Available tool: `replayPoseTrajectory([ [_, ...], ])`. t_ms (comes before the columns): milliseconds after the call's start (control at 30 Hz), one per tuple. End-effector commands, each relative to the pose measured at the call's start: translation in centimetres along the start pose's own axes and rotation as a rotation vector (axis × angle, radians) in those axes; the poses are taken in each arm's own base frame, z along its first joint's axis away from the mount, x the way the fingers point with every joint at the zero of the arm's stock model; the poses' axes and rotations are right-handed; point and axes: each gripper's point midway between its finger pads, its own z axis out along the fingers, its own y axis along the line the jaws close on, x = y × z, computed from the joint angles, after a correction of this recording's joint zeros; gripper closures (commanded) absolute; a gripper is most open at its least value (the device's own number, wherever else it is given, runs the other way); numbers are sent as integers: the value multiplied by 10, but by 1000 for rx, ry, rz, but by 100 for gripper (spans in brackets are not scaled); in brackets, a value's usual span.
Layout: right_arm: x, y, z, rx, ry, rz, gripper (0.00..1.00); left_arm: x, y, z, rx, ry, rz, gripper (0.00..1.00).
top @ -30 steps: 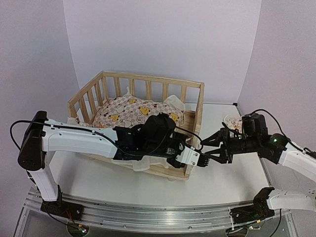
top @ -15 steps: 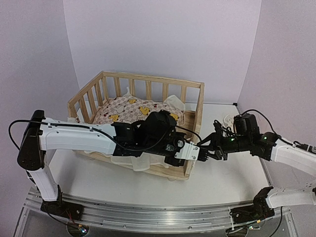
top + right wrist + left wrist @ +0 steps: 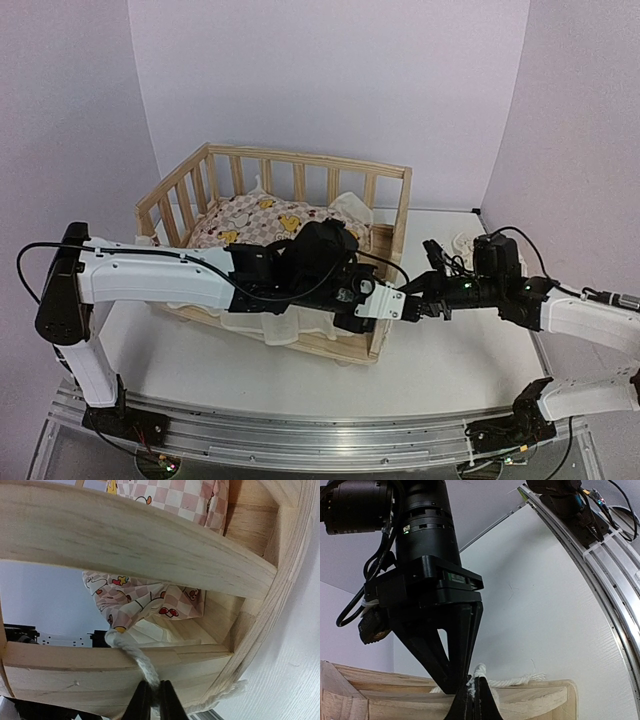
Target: Set up the pet bed
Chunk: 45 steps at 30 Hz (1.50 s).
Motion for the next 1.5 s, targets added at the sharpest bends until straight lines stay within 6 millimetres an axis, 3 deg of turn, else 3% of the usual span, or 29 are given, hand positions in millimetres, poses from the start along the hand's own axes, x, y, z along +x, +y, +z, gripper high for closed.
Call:
replayPoseTrajectory([
  [0,-4,29,-5,-118,-28,-124,97,-25,35,-22,-80,-43,-17,100],
  [233,-5,32,-24,-70,-97,-179,100,-29,62,-23,-150,-20,39,100],
  [367,-9,47,-41,-82,-157,-235,100,-20,71,-20,-144,19,70,100],
  [500,-8,40,-49,16,-143,-237,100,-11,75,-14,-127,53,72,100],
  [700,-22,53,-60,47,-201,-274,100,-9,51,-8,0,40,40,100],
  [933,-29,70,-65,25,-220,-291,100,15,35,6,66,144,72,100],
  [1033,-26,70,-66,23,-204,-283,100,22,55,9,-26,195,86,100],
  [1233,-14,68,-63,5,-144,-264,100,13,100,6,-249,183,119,100],
  [1467,-8,69,-62,-14,-112,-259,100,37,106,16,-292,261,198,100],
])
